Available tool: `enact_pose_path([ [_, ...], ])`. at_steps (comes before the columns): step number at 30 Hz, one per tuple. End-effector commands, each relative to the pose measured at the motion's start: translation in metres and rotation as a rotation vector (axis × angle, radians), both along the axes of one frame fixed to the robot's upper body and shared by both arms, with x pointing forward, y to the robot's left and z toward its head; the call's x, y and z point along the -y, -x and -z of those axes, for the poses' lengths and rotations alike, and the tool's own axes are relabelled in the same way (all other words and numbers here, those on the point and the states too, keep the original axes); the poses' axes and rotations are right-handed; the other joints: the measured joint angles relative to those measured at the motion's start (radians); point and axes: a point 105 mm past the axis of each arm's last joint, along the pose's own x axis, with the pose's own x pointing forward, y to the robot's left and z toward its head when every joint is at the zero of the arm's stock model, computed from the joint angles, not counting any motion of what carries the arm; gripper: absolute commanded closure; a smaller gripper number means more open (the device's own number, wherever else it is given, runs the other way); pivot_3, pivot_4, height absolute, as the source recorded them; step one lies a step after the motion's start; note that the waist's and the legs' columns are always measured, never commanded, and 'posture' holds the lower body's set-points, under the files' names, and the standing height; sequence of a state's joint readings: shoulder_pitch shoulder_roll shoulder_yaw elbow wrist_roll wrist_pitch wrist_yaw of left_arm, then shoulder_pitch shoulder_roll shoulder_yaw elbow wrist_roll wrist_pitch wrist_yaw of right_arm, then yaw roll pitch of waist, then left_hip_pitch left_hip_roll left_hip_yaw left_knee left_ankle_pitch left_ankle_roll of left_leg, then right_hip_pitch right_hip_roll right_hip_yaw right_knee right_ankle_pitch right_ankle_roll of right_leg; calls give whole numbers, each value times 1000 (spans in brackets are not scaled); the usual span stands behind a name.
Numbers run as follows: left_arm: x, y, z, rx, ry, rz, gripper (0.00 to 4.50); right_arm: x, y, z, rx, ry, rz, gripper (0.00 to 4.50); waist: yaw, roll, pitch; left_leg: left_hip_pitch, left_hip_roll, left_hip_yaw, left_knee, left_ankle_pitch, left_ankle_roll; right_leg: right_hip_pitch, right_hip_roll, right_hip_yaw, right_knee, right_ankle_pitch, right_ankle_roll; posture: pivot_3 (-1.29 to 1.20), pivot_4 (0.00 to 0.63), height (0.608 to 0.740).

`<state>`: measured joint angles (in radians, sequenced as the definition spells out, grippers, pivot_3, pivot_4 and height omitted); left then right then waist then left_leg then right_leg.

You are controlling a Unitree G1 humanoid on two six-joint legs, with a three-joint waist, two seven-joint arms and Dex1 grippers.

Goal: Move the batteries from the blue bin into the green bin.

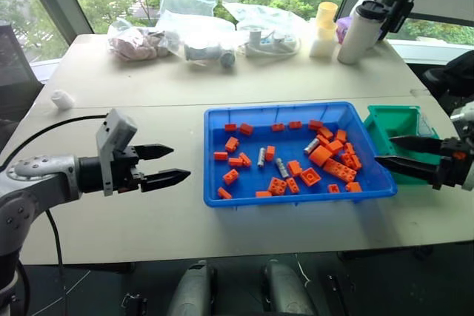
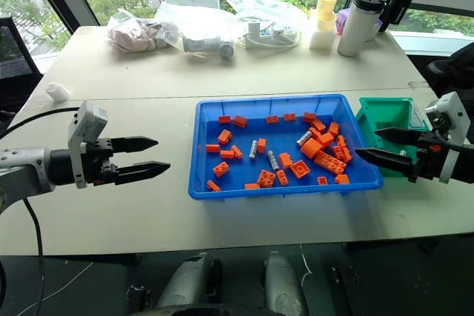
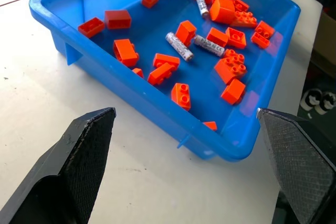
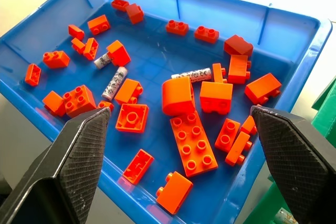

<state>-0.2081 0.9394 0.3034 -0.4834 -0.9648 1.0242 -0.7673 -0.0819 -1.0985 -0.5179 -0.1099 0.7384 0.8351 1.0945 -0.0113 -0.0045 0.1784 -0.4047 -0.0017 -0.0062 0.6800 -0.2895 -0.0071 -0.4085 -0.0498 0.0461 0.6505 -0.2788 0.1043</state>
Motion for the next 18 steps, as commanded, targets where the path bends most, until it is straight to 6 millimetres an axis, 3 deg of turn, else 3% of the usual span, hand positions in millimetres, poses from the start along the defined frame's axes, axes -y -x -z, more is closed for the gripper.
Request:
enact_pose_path([
  [1,0,-3,-11,63,-7,-3,0,0,-2,-7,41,0,0,87,1,0,0,0,0,0,0,0,0,0,0,0,0,0,0,0,150,740],
  [18,5,-6,-11,57,10,21,0,-5,-4,-8,57,-12,2,87,0,0,0,0,0,0,0,0,0,0,0,0,0,0,0,0,150,740],
])
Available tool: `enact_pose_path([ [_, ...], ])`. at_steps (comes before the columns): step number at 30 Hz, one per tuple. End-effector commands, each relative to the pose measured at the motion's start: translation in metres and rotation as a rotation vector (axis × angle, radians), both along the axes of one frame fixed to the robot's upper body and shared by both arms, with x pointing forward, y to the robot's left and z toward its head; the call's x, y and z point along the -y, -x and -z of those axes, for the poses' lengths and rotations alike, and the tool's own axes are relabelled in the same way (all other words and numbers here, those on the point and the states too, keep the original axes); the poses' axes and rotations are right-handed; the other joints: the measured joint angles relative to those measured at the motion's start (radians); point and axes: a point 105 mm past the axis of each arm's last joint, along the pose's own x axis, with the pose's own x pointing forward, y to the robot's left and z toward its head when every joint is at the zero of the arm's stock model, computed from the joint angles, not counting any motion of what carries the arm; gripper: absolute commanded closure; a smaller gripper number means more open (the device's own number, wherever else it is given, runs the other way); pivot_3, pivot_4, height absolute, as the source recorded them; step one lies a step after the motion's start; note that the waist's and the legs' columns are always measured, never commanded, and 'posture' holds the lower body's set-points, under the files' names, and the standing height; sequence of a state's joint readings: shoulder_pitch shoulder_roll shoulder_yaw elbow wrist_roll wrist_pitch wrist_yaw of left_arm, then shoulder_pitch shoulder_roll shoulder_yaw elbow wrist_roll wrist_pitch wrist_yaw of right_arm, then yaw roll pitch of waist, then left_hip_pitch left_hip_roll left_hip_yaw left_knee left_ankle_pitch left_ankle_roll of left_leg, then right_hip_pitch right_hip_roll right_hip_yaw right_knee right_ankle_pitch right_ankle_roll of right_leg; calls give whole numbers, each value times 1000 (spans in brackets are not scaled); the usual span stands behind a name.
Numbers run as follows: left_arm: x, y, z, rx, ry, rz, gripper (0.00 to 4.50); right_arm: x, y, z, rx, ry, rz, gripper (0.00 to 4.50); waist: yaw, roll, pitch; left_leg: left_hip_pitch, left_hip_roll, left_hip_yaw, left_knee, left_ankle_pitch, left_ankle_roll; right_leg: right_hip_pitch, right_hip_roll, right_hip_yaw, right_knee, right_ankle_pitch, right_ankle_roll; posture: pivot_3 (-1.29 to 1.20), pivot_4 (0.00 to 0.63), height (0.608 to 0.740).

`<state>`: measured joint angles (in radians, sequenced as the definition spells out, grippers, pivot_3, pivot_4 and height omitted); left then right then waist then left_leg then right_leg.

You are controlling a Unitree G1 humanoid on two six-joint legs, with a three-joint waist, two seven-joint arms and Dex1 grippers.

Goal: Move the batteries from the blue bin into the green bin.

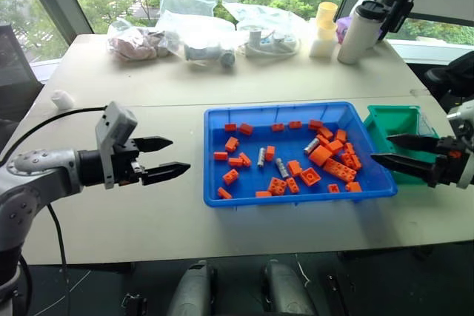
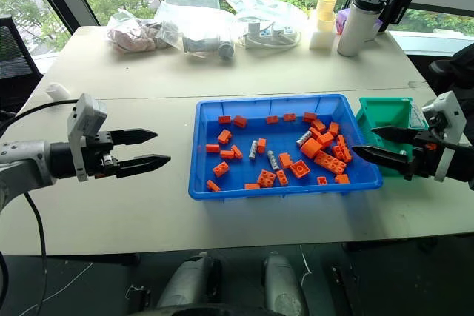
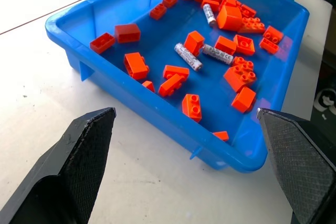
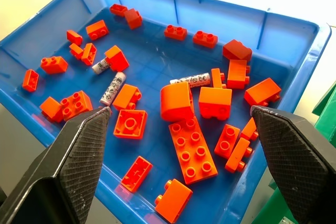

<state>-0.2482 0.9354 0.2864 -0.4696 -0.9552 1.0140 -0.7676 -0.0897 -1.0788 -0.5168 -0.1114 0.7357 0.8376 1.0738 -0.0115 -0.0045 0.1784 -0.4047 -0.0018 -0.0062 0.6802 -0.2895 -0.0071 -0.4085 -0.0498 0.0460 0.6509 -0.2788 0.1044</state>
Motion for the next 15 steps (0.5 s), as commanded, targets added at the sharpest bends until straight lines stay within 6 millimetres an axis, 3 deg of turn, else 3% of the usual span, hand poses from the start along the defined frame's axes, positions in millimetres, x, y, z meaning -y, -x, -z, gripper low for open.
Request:
enact_pose_path([
  [1,2,-1,-6,31,10,12,0,-6,-2,-10,54,2,-13,87,0,0,0,0,0,0,0,0,0,0,0,0,0,0,0,0,150,740],
  [7,-1,-5,-9,41,6,18,0,-19,-9,-14,76,7,-39,87,0,0,0,0,0,0,0,0,0,0,0,0,1,0,0,0,150,740],
  [15,0,-14,-27,71,-67,157,0,-74,-18,-34,102,-75,-219,87,-2,0,0,0,0,0,1,0,0,0,1,-1,1,0,0,0,150,740],
])
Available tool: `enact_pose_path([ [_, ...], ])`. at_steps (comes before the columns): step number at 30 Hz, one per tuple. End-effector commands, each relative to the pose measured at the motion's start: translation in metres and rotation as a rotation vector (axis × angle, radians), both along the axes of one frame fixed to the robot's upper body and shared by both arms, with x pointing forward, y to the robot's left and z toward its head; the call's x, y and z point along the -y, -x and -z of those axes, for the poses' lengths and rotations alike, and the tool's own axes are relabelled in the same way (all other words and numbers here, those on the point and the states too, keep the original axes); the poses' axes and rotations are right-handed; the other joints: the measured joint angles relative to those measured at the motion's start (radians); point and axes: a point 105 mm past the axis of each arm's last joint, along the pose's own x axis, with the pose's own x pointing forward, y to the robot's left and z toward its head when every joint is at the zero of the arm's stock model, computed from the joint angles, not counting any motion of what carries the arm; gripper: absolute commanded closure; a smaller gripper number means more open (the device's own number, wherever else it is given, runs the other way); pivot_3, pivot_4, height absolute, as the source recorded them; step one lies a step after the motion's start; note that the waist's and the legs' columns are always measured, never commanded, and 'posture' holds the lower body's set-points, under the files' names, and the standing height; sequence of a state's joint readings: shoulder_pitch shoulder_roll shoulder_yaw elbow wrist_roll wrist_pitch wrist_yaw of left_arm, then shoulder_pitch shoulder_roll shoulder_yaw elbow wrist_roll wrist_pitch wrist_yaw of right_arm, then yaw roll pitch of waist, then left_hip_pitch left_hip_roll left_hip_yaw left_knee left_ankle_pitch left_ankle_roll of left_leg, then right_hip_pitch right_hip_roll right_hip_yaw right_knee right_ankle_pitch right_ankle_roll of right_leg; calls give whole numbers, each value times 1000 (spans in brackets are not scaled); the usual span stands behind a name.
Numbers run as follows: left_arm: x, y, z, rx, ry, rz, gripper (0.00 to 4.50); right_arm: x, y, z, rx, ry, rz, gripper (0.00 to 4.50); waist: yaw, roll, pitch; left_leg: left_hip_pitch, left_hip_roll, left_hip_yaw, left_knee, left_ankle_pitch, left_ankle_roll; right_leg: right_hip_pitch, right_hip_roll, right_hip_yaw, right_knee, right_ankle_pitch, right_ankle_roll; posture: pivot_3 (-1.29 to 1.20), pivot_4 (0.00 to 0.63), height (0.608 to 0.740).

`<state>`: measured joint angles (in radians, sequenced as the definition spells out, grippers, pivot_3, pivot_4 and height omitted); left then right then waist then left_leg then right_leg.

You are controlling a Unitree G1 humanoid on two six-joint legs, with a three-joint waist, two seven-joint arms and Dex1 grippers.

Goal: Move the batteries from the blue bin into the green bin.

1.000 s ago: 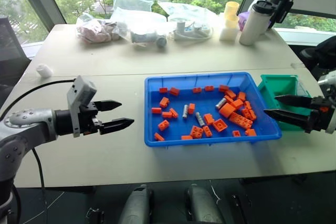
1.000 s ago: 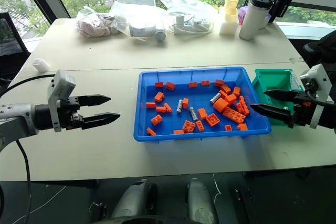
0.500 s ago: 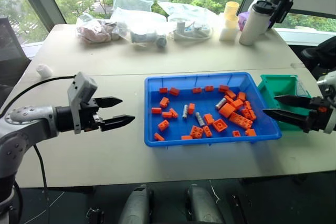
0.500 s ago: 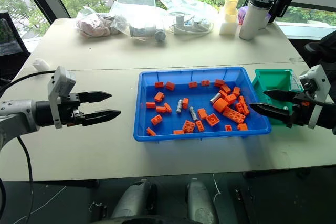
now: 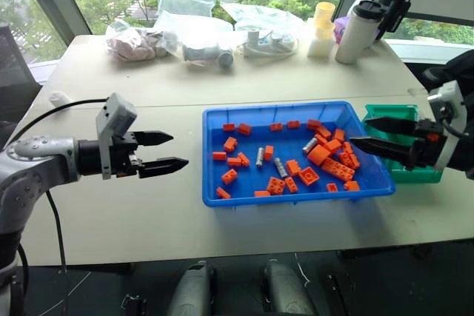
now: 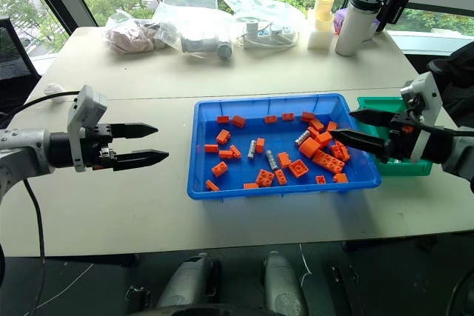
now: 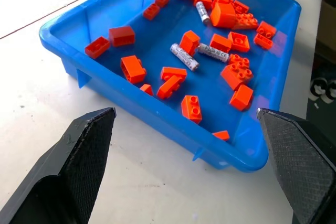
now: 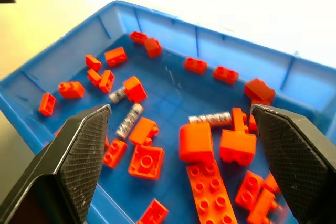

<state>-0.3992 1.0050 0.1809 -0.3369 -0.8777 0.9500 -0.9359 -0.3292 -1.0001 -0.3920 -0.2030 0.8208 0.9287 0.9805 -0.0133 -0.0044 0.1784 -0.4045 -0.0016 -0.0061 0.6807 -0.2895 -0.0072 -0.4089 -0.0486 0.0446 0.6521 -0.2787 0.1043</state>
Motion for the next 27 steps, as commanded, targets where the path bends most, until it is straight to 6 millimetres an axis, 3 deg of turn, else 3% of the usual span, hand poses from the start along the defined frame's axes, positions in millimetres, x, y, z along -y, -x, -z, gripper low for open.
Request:
enact_pose_path([
  [1,3,-2,-12,49,-33,72,0,-27,1,-6,5,-2,-101,87,0,0,0,0,0,0,0,0,0,0,0,0,0,0,0,0,150,740],
  [5,13,-7,-18,100,-71,135,0,-85,-1,3,-58,-34,-284,87,-2,0,0,-1,0,0,0,0,0,-1,0,0,0,0,0,0,150,740],
  [7,17,-6,-16,98,-63,145,0,-102,2,18,-104,-2,-327,87,-2,0,0,-1,0,0,0,0,0,-2,0,0,0,0,0,0,150,740],
  [11,17,0,-4,74,-56,125,0,-112,-9,44,-210,30,-237,87,1,0,0,-6,0,0,0,0,0,-6,-1,0,0,0,0,0,150,740],
  [14,17,4,5,62,-44,99,0,-122,-4,59,-299,42,-241,87,0,0,0,-6,-1,0,1,0,0,-6,-3,0,1,0,0,0,150,740],
  [22,23,7,16,61,-15,60,0,-133,-10,79,-398,62,-197,87,-1,0,0,-5,-1,0,1,0,0,-6,-4,1,2,0,0,0,150,740],
  [27,25,4,18,68,-8,48,0,-135,-24,96,-435,93,-116,87,-2,-1,0,-5,-1,0,1,0,0,-6,-3,0,2,0,0,0,150,740],
])
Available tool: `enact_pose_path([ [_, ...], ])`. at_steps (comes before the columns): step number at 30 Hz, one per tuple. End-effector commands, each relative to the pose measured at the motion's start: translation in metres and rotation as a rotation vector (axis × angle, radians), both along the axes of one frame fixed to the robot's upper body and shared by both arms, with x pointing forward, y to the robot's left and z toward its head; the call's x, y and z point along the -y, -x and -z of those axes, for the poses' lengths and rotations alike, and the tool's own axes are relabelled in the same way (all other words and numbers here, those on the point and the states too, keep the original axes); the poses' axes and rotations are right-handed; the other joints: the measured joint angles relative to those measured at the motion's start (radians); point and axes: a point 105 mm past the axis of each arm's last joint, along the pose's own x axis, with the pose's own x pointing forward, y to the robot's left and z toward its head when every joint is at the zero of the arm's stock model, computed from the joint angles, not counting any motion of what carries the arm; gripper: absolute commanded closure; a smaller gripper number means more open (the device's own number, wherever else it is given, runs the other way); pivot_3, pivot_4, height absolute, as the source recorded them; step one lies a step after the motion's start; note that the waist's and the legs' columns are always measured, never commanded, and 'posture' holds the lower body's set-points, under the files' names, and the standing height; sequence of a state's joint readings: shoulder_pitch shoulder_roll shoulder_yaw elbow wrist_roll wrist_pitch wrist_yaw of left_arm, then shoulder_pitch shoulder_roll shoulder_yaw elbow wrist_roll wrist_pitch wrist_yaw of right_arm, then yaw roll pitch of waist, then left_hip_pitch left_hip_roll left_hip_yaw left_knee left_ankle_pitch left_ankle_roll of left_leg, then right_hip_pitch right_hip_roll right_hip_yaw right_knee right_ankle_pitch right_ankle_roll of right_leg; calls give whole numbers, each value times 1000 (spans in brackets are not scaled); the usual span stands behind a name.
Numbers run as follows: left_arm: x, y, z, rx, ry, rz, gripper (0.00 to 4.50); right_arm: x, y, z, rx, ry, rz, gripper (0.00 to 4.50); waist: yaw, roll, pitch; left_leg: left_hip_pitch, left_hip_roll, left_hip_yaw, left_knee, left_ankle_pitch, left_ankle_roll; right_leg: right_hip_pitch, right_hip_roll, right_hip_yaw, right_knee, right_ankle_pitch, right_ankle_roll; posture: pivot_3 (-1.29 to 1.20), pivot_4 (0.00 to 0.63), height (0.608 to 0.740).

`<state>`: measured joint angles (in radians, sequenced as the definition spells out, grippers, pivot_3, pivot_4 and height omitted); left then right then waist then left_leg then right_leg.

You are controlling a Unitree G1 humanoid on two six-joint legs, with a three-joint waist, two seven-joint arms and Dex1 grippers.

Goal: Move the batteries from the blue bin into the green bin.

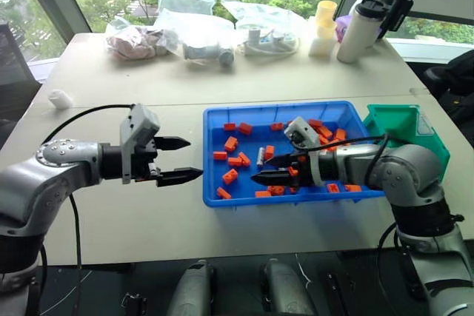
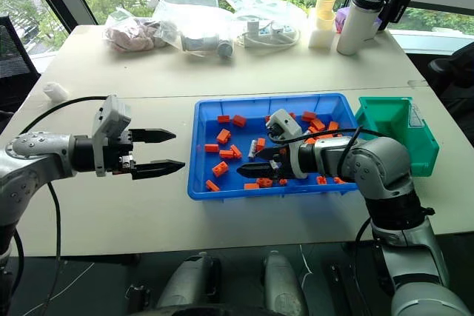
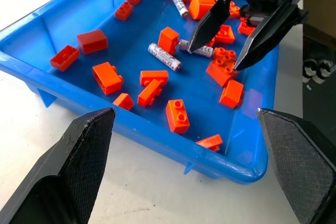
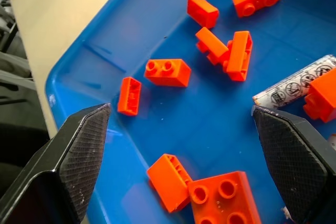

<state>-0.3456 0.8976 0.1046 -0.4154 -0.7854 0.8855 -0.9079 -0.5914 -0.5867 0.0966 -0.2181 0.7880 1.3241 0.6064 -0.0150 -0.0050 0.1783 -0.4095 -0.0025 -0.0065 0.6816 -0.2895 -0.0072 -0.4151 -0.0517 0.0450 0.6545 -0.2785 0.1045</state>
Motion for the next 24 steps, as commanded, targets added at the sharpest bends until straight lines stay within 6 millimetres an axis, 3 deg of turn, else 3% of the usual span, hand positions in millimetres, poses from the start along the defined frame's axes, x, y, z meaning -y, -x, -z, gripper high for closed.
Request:
enact_pose_path([
  [1,1,0,-8,48,3,-4,0,-2,-8,1,17,25,32,87,0,0,0,0,0,0,0,0,0,0,1,0,0,0,0,0,150,740],
  [12,5,-6,-10,62,21,-12,0,-15,-38,19,50,90,135,87,-3,0,0,0,0,0,0,0,0,0,1,-1,1,0,0,0,150,740],
  [19,6,-8,-11,69,35,-26,0,-5,-46,49,167,341,135,87,-2,-2,-2,2,0,0,0,0,0,1,1,-1,1,0,0,0,150,740],
  [22,7,-8,-11,73,38,-30,0,-2,-47,57,220,408,118,890,-1,-5,-4,3,0,0,0,0,0,2,1,-1,1,0,0,0,150,740],
  [24,8,-9,-11,77,41,-33,0,-1,-49,57,244,424,114,1865,-1,-6,-5,4,0,0,0,0,0,3,1,-1,1,0,0,0,150,740],
])
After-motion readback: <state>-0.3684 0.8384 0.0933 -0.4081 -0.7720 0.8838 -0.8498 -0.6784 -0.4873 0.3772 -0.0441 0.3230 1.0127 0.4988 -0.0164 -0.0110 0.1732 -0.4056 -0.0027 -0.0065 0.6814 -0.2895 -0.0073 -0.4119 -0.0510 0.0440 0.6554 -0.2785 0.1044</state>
